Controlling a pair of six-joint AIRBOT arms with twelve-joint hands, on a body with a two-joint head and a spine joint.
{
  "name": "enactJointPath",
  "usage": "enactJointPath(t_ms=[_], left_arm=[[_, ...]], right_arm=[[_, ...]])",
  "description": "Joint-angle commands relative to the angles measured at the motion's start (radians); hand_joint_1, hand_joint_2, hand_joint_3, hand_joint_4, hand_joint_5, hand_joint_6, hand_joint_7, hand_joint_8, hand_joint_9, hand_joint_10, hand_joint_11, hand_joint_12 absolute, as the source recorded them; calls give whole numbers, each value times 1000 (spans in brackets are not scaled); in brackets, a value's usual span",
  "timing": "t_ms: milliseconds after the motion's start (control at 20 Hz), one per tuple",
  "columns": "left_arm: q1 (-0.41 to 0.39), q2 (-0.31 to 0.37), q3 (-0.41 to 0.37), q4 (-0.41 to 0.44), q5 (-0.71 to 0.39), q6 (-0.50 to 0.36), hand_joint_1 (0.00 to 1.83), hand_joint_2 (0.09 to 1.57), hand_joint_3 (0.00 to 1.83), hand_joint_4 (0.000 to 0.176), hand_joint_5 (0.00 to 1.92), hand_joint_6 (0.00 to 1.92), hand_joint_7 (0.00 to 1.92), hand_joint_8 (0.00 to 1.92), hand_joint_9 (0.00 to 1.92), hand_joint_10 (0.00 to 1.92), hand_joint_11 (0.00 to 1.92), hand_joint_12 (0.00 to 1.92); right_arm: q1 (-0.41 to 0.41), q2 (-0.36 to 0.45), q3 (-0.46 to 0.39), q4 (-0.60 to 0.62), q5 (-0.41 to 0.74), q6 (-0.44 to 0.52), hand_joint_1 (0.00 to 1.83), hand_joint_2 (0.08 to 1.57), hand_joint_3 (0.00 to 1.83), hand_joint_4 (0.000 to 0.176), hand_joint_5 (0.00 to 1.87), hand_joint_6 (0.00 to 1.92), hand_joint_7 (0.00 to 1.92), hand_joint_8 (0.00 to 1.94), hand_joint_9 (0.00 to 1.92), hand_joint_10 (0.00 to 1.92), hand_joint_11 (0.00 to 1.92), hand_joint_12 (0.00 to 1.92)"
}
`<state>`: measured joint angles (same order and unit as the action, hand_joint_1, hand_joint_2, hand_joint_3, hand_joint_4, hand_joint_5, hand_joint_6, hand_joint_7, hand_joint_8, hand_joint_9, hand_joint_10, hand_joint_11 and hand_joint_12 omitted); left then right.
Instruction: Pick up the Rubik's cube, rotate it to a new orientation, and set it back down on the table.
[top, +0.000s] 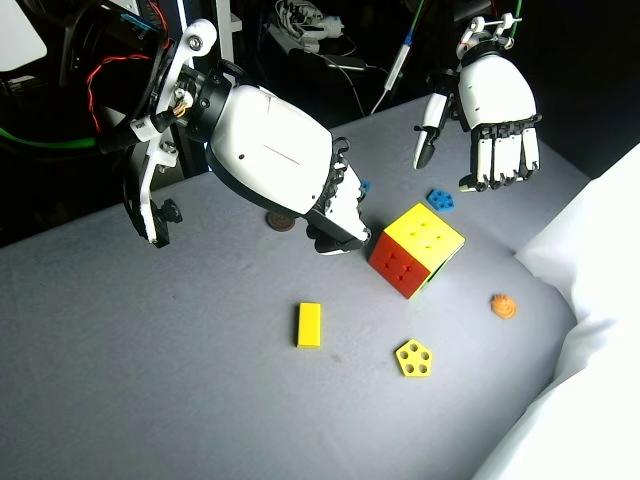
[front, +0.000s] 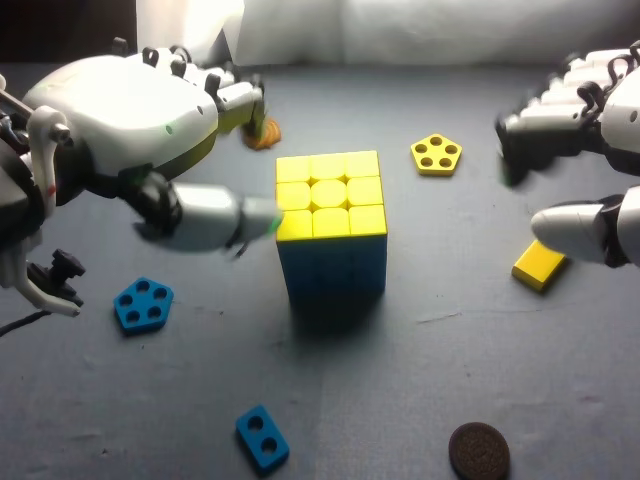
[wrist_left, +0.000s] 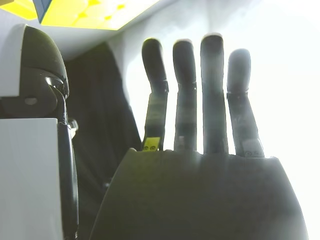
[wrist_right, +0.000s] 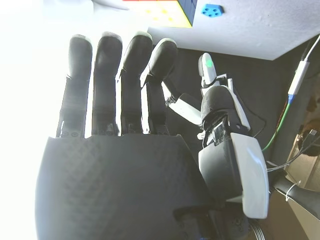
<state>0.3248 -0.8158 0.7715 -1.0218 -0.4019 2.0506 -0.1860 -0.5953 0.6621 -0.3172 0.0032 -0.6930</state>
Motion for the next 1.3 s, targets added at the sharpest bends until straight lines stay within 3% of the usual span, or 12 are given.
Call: enactJointPath(t_ms=[0, 250, 450, 750, 1000, 1150, 1250], left_arm=[[-23, 5, -4, 3, -73, 36, 0, 1323, 20, 0, 0, 0, 10, 7, 19, 6, 0, 213], [-28, 4, -18, -55, -123, 69, 0, 1329, 6, 0, 0, 0, 0, 0, 6, 2, 0, 195], [-35, -16, -29, -168, -171, 157, 0, 1327, 1, 0, 0, 0, 8, 0, 15, 1, 0, 209], [-30, -110, 6, -208, -192, 192, 0, 1332, 1, 0, 0, 0, 7, 1, 14, 3, 0, 209], [1, -133, 11, -233, -191, 203, 0, 1324, 0, 0, 0, 0, 8, 5, 13, 6, 0, 180], [16, -139, 11, -251, -192, 224, 321, 1231, 0, 0, 0, 0, 7, 1, 14, 2, 0, 178], [24, -154, 17, -253, -197, 227, 642, 1133, 0, 0, 0, 0, 12, 1, 32, 3, 0, 252]], right_arm=[[7, 5, -4, 6, 101, 2, 0, 1373, 47, 0, 12, 4, 44, 5, 12, 4, 0, 0], [7, 5, -4, 6, 101, 2, 0, 1383, 37, 0, 2, 1, 27, 7, 4, 2, 0, 0], [7, 5, -4, 6, 101, 2, 0, 1384, 31, 0, 2, 1, 31, 7, 9, 4, 0, 0], [7, 5, -4, 6, 101, 2, 0, 1382, 23, 0, 0, 0, 26, 2, 5, 1, 0, 0], [7, 5, -4, 6, 101, 1, 0, 1385, 19, 0, 0, 0, 22, 2, 0, 0, 0, 0], [6, 5, -4, 6, 101, 0, 0, 1384, 16, 0, 10, 4, 44, 10, 13, 5, 0, 0], [5, 5, -4, 6, 101, 0, 0, 1387, 16, 0, 0, 0, 29, 5, 1, 0, 0, 0]])
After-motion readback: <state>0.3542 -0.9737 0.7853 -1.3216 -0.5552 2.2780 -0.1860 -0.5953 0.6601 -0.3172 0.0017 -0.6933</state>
